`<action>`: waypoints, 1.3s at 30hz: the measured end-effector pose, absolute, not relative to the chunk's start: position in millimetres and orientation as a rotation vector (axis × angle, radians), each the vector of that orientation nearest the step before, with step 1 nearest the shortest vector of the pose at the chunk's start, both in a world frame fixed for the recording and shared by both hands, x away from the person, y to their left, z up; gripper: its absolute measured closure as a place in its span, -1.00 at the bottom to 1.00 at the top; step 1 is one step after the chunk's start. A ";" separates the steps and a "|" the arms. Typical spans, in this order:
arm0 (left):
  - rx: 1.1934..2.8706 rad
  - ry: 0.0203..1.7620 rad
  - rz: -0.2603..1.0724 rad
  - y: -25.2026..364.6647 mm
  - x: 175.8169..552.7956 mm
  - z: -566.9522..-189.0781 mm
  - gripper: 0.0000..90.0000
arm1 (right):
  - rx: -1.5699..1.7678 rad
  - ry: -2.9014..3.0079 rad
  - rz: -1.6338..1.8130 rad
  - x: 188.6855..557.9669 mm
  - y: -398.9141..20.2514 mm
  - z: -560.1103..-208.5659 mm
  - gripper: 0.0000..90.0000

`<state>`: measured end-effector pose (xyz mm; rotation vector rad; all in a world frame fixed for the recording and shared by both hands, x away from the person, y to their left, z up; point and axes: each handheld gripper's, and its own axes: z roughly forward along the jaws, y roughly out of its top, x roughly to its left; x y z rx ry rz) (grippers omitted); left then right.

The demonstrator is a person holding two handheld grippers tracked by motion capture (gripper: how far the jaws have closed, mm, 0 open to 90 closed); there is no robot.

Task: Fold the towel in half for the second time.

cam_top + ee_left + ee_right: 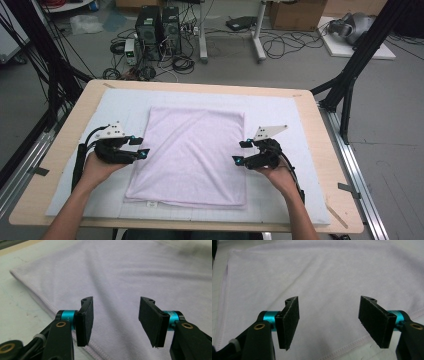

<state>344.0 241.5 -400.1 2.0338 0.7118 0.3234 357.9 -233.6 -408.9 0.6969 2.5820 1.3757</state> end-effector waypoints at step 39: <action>2.099 0.939 0.354 250.7 452.9 -428.7 0.30 | 0.928 2.522 1.096 465.7 -242.5 -427.5 0.06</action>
